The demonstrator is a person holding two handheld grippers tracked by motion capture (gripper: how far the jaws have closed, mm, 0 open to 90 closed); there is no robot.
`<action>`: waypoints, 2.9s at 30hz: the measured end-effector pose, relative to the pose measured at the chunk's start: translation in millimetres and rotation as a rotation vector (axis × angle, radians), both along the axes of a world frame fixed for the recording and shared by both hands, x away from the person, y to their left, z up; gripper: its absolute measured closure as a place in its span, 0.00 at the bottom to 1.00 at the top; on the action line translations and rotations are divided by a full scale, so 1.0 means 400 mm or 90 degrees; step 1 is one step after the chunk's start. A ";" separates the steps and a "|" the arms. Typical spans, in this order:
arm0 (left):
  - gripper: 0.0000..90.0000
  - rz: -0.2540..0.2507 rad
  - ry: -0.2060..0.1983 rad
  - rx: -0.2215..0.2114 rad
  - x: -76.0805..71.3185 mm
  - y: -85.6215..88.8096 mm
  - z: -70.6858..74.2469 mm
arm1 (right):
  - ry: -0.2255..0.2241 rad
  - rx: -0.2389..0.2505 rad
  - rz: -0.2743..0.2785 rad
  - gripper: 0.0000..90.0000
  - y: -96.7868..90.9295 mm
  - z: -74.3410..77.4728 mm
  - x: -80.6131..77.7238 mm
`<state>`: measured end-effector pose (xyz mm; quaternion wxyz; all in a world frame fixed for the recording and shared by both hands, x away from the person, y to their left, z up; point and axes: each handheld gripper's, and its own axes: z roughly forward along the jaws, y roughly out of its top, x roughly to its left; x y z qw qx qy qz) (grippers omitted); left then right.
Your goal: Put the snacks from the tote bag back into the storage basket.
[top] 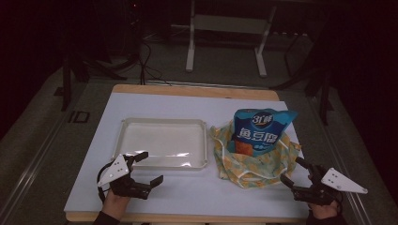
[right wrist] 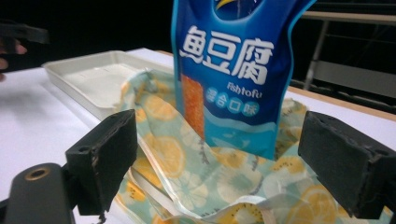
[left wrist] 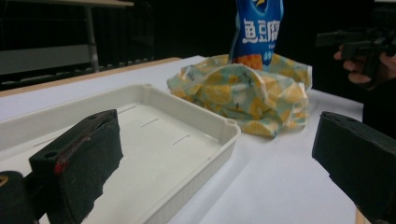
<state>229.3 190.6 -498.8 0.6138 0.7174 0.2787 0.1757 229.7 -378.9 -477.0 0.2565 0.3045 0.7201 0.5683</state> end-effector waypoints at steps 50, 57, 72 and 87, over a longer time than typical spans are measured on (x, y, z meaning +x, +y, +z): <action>0.01 -0.064 0.049 0.003 0.116 -0.123 0.080 | -0.008 -0.019 0.023 0.14 -0.011 0.077 0.037; 0.01 -0.078 0.042 0.001 0.146 -0.159 0.098 | -0.013 -0.020 0.028 0.15 -0.003 0.091 0.056; 0.01 -0.114 0.041 0.009 0.189 -0.233 0.124 | -0.025 -0.024 0.033 0.15 0.015 0.121 0.094; 0.01 -0.156 0.034 0.025 0.255 -0.330 0.147 | -0.018 -0.031 0.028 0.15 0.028 0.130 0.126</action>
